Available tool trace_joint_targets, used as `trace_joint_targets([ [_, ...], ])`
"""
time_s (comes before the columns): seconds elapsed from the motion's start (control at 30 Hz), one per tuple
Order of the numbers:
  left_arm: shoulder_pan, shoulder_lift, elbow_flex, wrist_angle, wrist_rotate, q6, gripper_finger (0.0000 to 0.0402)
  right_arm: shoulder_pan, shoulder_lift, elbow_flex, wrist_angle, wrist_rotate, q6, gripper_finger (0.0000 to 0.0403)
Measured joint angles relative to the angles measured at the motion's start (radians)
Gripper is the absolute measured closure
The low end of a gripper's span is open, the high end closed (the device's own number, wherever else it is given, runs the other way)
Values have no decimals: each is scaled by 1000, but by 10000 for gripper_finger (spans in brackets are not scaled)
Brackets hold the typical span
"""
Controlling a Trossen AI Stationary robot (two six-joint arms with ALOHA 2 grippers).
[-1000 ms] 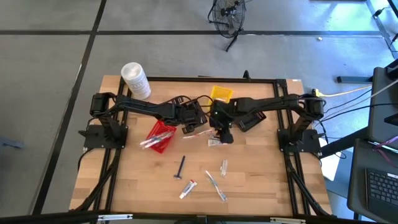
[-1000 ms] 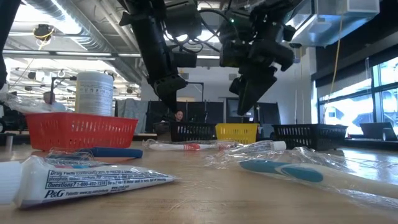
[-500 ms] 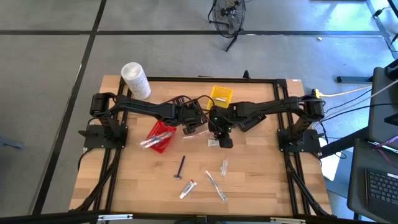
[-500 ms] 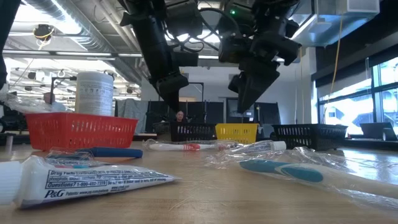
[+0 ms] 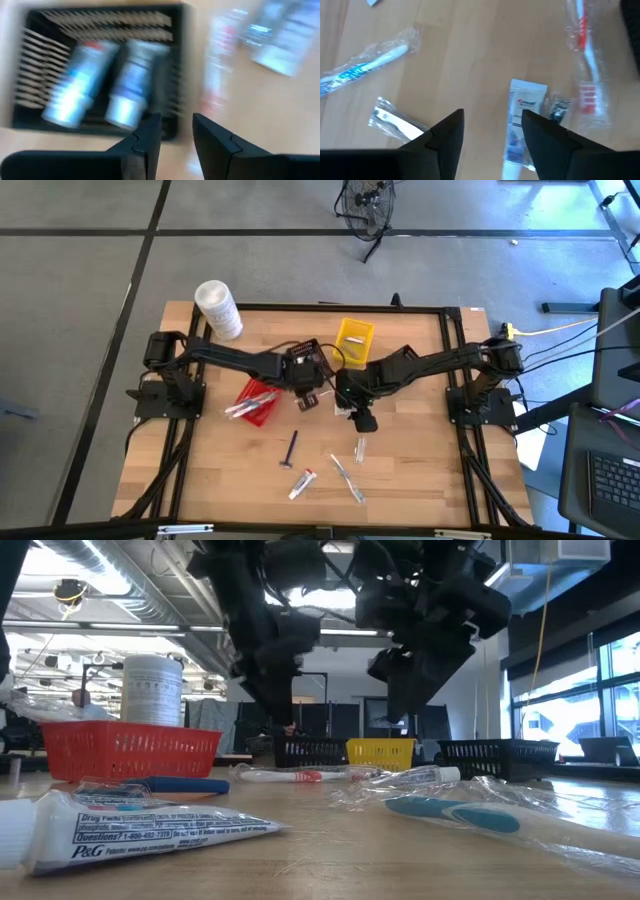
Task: Pick & Place Travel size toiletries
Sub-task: Put the razor into the right black bin
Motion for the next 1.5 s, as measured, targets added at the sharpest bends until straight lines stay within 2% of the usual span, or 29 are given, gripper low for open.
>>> trace_joint_targets([
  [0.3, -223, 0, 0, -14, 104, -399, 295, 34, 1, 0, 1, 0, 107, 208],
  [0.5, -338, 18, 0, -14, 126, -572, 282, 66, 1, 0, 5, 0, 116, 228],
  [0.67, -392, 56, 0, -26, 128, -725, 275, 83, 1, 0, 37, 0, 68, 245],
  [0.87, -399, 129, 0, -29, 144, -854, 274, 85, 1, 0, 66, 0, 6, 262],
  [1.03, -399, 178, 6, -34, 172, -882, 274, 85, 1, 0, 67, 0, -5, 273],
  [1.17, -399, 192, 6, -39, 169, -860, 280, 85, 1, 0, 85, 0, -88, 281],
  [1.33, -398, 187, 3, -40, 150, -860, 320, 85, 1, 0, 134, 31, -157, 283],
  [1.5, -399, 187, 2, -46, 120, -859, 363, 85, 15, 0, 205, 86, -223, 266],
])
